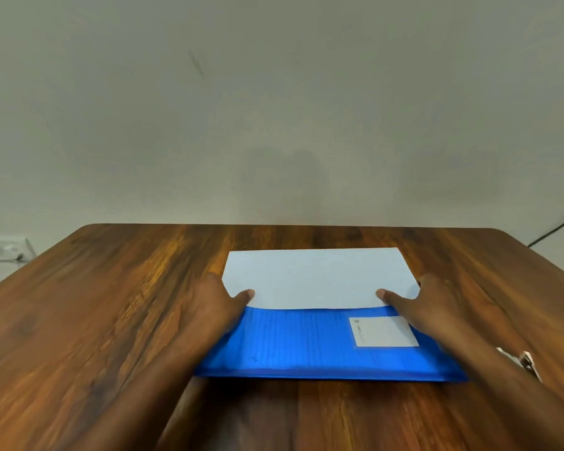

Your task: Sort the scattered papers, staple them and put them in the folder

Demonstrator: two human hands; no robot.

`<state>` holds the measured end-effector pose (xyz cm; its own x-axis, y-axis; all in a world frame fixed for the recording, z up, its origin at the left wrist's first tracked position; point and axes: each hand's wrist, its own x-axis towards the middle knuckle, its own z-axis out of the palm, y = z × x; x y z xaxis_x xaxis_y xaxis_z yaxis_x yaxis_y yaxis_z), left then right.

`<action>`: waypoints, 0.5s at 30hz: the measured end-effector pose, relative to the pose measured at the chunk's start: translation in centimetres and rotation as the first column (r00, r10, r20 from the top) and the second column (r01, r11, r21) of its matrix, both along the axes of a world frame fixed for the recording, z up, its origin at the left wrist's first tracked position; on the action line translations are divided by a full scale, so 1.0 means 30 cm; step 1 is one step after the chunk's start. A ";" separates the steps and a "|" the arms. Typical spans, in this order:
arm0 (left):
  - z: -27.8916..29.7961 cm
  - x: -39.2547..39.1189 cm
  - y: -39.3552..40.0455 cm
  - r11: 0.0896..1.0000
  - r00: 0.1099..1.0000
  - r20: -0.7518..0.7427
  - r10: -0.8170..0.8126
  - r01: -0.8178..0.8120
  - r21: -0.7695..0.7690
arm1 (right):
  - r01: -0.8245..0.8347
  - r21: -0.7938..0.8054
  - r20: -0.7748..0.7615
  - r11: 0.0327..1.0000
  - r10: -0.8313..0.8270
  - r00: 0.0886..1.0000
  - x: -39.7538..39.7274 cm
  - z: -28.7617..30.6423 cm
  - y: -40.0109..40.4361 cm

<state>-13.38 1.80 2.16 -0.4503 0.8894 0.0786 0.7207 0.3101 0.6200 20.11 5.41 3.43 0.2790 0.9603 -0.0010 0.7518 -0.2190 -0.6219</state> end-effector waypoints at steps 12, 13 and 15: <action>-0.077 -0.101 0.502 0.999 0.975 -0.218 -0.035 0.039 0.015 | -0.069 -0.066 0.063 0.995 0.073 0.995 -0.108 -0.001 0.500; -0.078 -0.099 0.513 0.999 0.961 -0.275 -0.031 0.024 -0.027 | -0.046 -0.082 0.074 0.996 0.052 0.996 -0.111 -0.009 0.516; -0.082 -0.089 0.512 0.997 0.943 -0.331 -0.022 -0.004 -0.079 | -0.027 -0.118 0.107 0.993 0.040 0.994 -0.118 -0.028 0.535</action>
<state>-16.05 17.17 -0.31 -0.4025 0.9026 0.1526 0.8842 0.3402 0.3201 16.58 21.47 2.60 0.2512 0.9642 -0.0847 0.8216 -0.2587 -0.5080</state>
